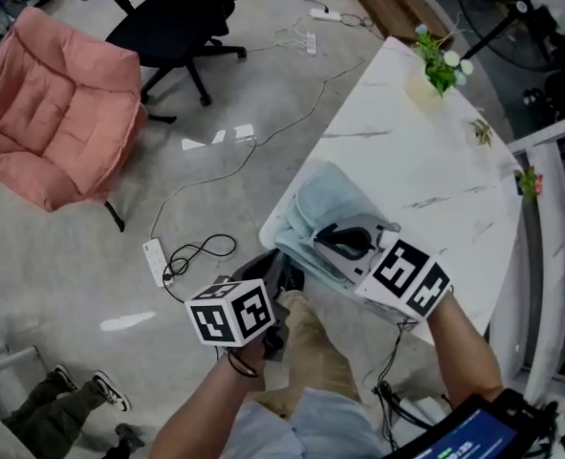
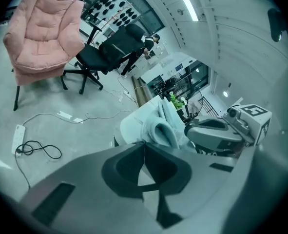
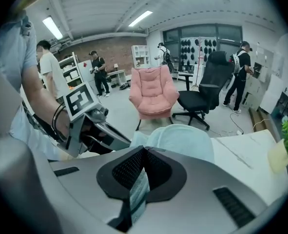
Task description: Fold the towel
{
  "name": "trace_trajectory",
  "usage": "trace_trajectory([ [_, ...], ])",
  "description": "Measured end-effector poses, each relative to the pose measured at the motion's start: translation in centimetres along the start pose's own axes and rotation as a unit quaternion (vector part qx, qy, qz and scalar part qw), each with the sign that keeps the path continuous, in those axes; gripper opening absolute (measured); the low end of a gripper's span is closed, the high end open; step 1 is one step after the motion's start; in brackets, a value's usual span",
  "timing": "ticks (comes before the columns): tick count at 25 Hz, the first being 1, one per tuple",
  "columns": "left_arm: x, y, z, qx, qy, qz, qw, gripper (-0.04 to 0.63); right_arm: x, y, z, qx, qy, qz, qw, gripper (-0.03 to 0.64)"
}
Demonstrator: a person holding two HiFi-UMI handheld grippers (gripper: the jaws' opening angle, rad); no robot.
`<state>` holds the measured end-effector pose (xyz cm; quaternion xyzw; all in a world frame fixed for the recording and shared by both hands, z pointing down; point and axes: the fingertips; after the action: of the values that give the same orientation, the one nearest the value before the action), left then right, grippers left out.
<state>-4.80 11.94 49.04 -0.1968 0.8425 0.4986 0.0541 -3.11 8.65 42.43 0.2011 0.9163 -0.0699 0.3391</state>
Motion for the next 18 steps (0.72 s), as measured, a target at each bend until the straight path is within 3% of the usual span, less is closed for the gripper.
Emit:
trace_trajectory([
  [3,0.1,0.1,0.2,0.002,-0.001,-0.002,1.0000,0.011,-0.4,0.2,-0.1,-0.024,0.021,0.023,0.999,0.051],
  [6,0.3,-0.3,0.7,0.000,-0.006,-0.003,1.0000,0.011,-0.2,-0.9,0.7,-0.053,0.005,0.000,0.999,0.090],
  [8,0.5,-0.7,1.0,-0.003,-0.011,-0.003,0.9999,0.011,-0.5,-1.3,0.8,-0.048,0.007,-0.013,0.999,0.154],
  [10,0.6,-1.0,1.1,-0.003,-0.012,-0.006,0.9999,0.011,-1.2,-1.2,0.2,-0.029,0.020,-0.018,0.999,0.161],
  [13,0.7,-1.1,0.8,0.000,-0.010,-0.014,0.9999,0.011,-2.1,-1.1,-1.1,-0.014,0.043,-0.022,0.999,0.152],
  [15,0.8,-1.0,0.4,0.003,-0.009,-0.019,0.9998,0.011,-2.5,-1.2,-1.6,-0.017,0.054,-0.012,0.998,0.029],
  [18,0.8,-0.9,0.1,0.005,-0.006,-0.021,0.9997,0.011,-1.7,-1.0,-1.1,-0.012,0.038,-0.007,0.999,0.025],
])
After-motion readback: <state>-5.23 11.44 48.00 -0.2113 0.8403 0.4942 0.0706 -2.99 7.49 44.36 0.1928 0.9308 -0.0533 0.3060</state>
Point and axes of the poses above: the fingertips, and each gripper's own axes: z backward along the fingers, y to its left, x out of its top, and after that the axes turned 9 degrees about z, right-handed
